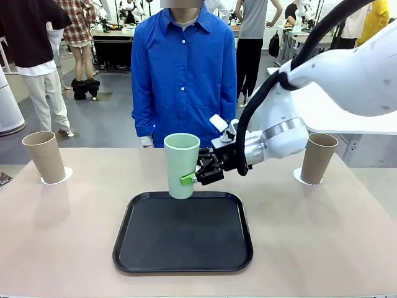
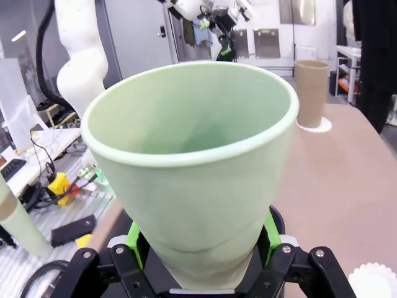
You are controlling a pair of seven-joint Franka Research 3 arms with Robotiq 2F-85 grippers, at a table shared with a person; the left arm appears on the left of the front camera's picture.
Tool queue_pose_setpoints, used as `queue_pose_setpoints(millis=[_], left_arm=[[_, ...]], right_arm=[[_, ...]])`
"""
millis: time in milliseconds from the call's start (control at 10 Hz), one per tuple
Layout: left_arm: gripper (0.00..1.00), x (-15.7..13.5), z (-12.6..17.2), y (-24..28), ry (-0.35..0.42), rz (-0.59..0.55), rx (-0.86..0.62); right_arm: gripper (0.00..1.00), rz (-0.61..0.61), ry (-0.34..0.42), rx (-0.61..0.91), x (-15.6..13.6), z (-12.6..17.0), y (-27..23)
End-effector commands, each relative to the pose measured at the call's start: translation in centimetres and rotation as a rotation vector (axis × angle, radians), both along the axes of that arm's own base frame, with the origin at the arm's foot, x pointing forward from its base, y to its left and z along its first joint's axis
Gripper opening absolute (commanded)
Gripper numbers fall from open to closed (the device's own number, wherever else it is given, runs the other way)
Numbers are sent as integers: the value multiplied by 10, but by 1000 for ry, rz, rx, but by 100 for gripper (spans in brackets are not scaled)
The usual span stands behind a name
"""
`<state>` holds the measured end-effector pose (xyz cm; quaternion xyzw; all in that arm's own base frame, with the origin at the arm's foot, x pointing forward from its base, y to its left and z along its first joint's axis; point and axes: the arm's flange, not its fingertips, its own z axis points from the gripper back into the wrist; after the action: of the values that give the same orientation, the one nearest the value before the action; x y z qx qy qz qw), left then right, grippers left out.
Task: Place coasters on the table and set cups on them.
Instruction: Take one Reusable plastic cup from the Flat Tray and place it on a coaster set by the human.
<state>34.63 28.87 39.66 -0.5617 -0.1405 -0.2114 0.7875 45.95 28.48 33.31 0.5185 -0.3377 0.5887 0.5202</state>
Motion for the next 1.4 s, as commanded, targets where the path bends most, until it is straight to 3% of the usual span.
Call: queue_pose_setpoints(millis=[0, 300, 500, 600, 700, 800, 1100, 1300], left_arm=[[100, -1, 2, 0, 1, 3, 3], [100, -1, 2, 0, 1, 3, 3], [100, -1, 2, 0, 1, 3, 3], [100, -1, 2, 0, 1, 3, 3], [100, -1, 2, 0, 1, 3, 3], [100, -1, 2, 0, 1, 3, 3], [100, -1, 2, 0, 1, 3, 3], [100, -1, 2, 0, 1, 3, 3]], right_arm=[[68, -48, 38, -60, -22, 33, -1], [68, -86, 18, -102, -42, 79, 9], [68, -162, 12, -151, -43, 80, 10], [68, -71, 8, -80, -37, 85, 7], [68, -71, 8, -80, -37, 85, 7], [83, -102, -1, -106, -39, 87, 8], [83, -158, -7, -27, 55, 79, -21], [83, -183, 34, 18, 112, 68, -31]])
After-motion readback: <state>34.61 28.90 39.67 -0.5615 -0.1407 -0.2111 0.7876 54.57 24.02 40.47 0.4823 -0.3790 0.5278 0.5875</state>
